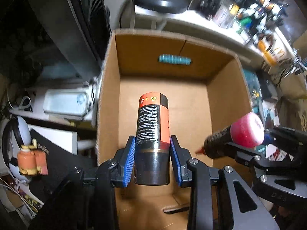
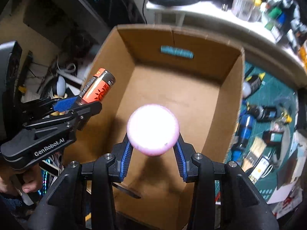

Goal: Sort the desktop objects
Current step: 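Lower both items into the cardboard box and open both tools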

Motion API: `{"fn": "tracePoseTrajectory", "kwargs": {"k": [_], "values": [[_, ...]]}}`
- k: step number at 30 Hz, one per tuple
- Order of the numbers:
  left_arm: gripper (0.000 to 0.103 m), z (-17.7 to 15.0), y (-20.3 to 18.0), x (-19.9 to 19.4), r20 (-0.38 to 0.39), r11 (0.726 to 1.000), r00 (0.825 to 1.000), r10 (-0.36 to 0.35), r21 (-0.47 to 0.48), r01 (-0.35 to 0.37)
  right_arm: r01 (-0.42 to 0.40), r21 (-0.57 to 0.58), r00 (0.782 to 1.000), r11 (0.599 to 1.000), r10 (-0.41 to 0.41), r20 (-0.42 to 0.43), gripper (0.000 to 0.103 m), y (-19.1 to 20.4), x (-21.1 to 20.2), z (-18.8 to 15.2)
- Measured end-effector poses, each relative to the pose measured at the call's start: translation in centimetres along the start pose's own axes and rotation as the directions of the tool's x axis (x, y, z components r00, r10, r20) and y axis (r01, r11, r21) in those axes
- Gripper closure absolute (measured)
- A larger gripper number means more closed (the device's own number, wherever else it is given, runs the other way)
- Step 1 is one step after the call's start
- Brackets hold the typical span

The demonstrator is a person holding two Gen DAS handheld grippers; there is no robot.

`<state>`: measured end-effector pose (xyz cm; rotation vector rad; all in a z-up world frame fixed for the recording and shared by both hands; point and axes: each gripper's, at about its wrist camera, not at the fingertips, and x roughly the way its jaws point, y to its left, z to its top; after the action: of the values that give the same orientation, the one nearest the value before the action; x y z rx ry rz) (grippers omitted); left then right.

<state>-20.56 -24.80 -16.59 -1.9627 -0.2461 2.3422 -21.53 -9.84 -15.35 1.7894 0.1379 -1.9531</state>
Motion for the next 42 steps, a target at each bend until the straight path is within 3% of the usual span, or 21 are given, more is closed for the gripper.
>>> {"fn": "tracePoseTrajectory", "kwargs": {"k": [4, 14, 21, 27, 33, 42], "values": [[0.068, 0.2, -0.5, 2.6, -0.084, 1.0, 0.996, -0.002, 0.009, 0.002, -0.003, 0.009, 0.998, 1.0, 0.003, -0.059, 0.065, -0.9, 1.9, 0.6], [0.068, 2.0, -0.5, 8.0, -0.182, 0.999, 0.983, 0.023, -0.023, -0.027, 0.009, 0.022, 0.99, 1.0, -0.006, -0.138, 0.065, -2.6, 6.7, 3.5], [0.068, 3.3, 0.1, 9.9, -0.201, 0.998, 0.979, 0.037, -0.041, -0.046, 0.032, 0.041, 0.993, 0.999, -0.027, -0.111, 0.064, -3.7, 8.0, 4.5], [0.068, 4.0, -0.2, 10.3, -0.155, 0.996, 0.984, 0.086, -0.012, -0.089, 0.054, 0.066, 0.997, 0.996, -0.05, -0.056, 0.06, -4.9, 7.8, 5.3], [0.066, 4.1, -0.4, 8.7, -0.077, 0.996, 0.993, 0.085, -0.003, -0.085, 0.052, 0.083, 0.999, 0.995, -0.051, -0.018, 0.06, -5.6, 6.8, 5.1], [0.032, 3.4, -1.9, 2.9, 0.108, 0.996, 0.991, 0.083, 0.018, -0.085, 0.032, 0.067, 0.99, 0.997, -0.041, 0.137, 0.056, -5.4, 2.3, 4.1]]}}
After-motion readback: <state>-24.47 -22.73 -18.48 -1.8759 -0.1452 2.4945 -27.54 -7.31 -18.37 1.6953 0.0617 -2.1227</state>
